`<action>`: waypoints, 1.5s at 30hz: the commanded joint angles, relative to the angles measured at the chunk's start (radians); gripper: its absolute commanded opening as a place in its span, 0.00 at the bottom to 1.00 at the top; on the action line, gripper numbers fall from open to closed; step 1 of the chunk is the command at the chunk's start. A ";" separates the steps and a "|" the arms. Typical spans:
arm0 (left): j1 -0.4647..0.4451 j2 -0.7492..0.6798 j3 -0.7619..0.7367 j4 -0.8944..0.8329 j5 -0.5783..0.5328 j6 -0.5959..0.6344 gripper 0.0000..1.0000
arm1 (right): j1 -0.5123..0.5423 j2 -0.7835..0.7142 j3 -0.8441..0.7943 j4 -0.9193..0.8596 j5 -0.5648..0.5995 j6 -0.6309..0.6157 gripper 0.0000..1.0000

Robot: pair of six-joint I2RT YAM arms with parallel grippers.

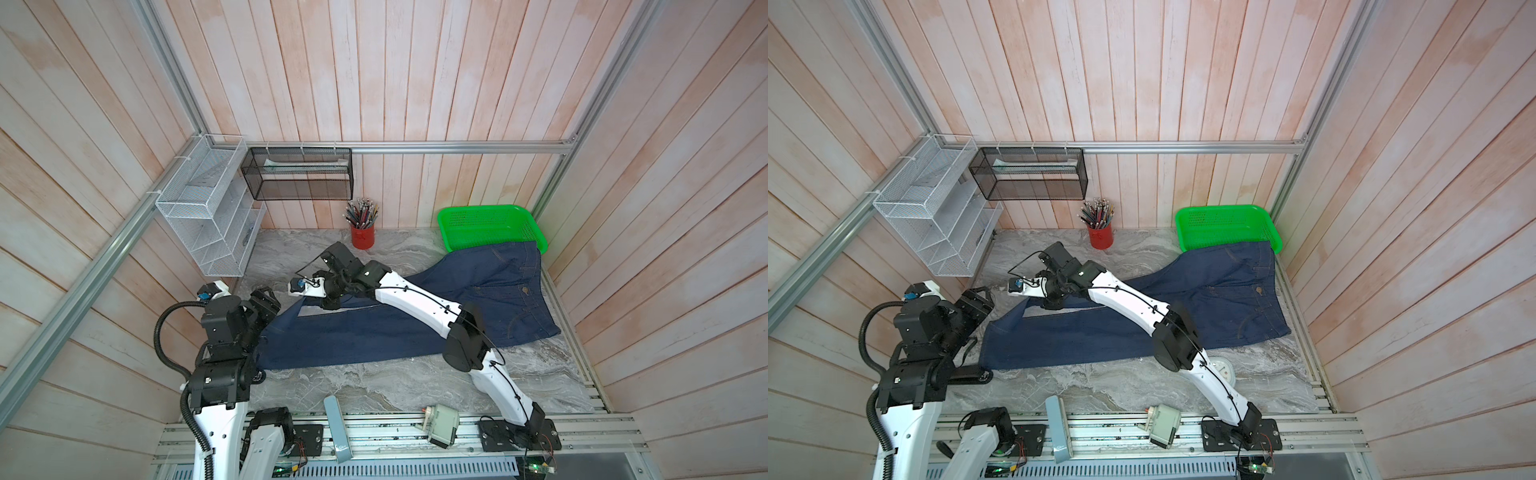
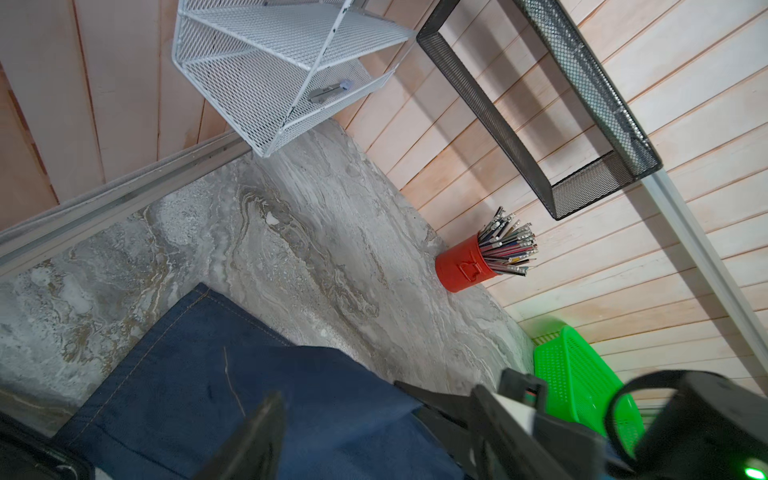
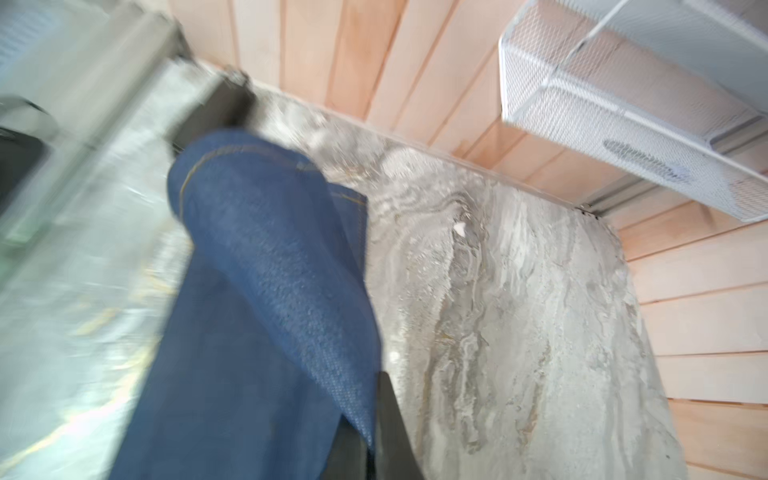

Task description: Fold and stack the trousers

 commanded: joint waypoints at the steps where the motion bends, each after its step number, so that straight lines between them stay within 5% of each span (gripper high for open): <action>1: 0.005 0.013 0.045 -0.066 -0.011 0.035 0.73 | -0.015 0.000 -0.020 -0.244 -0.159 0.085 0.00; 5: 0.005 0.064 0.039 -0.115 0.028 0.062 0.75 | -0.048 0.005 -0.029 -0.337 -0.257 0.132 0.00; 17: -0.003 0.185 -0.032 -0.088 0.197 0.078 0.75 | -0.179 0.246 0.178 -0.422 -0.218 0.217 0.14; 24: -0.026 0.202 -0.049 -0.064 0.235 0.070 0.75 | -0.222 0.303 0.229 -0.206 -0.182 0.312 0.24; 35: -0.174 0.243 -0.055 -0.030 0.198 0.052 0.75 | -0.272 0.304 0.226 0.155 -0.049 0.497 0.60; 45: -0.193 0.301 -0.058 0.008 0.147 0.034 0.75 | -0.295 0.200 0.158 0.135 -0.027 0.486 0.68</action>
